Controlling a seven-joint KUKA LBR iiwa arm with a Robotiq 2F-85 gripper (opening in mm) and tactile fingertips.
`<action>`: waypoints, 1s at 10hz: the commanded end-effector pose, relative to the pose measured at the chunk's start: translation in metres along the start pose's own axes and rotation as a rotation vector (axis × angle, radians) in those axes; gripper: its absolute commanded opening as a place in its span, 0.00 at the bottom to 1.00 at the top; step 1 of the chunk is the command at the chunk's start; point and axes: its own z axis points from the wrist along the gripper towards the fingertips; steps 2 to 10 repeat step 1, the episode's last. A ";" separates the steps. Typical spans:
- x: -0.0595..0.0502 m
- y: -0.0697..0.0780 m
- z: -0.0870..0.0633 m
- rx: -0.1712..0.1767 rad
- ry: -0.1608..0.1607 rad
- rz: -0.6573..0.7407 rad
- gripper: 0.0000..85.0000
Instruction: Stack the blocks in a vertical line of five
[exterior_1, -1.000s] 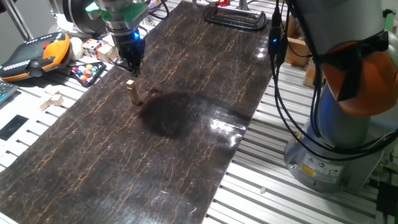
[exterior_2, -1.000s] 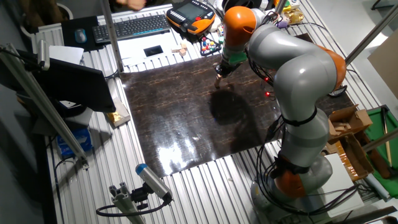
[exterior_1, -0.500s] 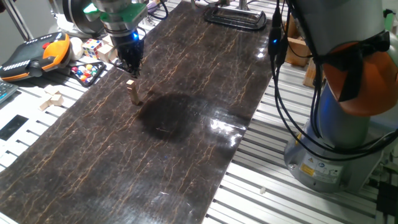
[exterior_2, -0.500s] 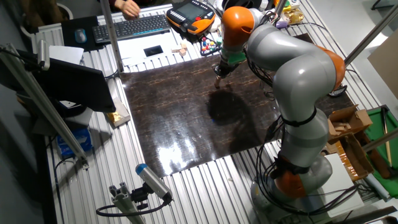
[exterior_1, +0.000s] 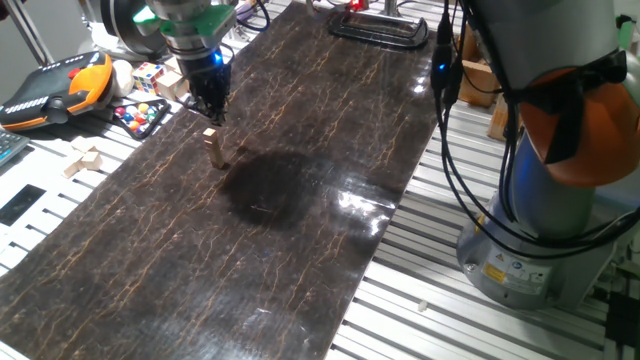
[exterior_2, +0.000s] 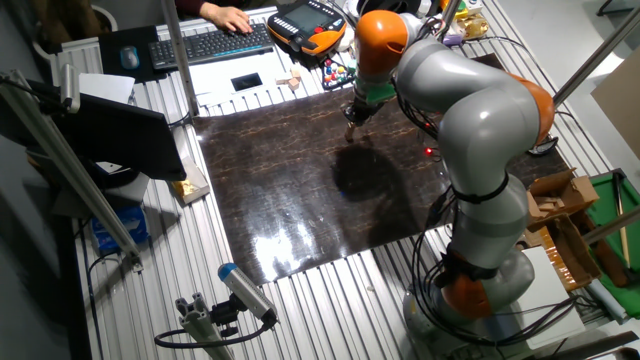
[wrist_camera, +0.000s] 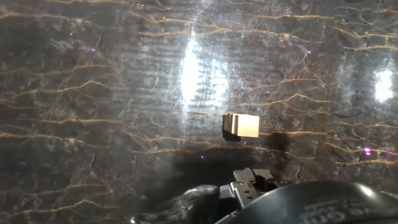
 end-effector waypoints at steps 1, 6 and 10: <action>0.000 0.000 0.000 0.004 0.000 0.000 0.01; 0.000 0.000 0.000 0.004 0.000 0.000 0.01; 0.000 0.000 0.000 0.004 0.000 0.000 0.01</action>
